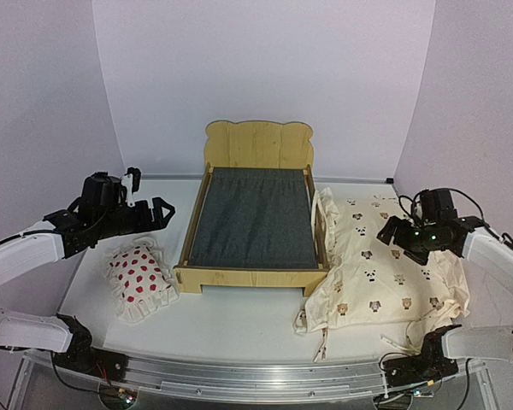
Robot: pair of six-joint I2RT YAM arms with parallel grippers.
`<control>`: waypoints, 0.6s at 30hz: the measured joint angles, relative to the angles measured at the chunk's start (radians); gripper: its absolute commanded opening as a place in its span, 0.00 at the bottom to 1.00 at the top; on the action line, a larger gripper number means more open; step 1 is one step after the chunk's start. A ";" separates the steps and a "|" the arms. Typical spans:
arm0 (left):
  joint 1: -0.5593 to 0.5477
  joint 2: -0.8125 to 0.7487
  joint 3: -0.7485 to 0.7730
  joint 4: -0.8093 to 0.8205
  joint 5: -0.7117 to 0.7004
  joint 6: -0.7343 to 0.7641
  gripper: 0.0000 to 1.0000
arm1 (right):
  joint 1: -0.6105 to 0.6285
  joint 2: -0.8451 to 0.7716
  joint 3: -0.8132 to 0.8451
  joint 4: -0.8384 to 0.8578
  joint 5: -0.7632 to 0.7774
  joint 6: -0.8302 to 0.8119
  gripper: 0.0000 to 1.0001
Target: Set up the pet bed
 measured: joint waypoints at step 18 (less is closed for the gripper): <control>-0.043 0.003 0.010 0.030 0.001 0.012 0.99 | 0.000 -0.211 -0.152 -0.532 0.184 0.526 0.98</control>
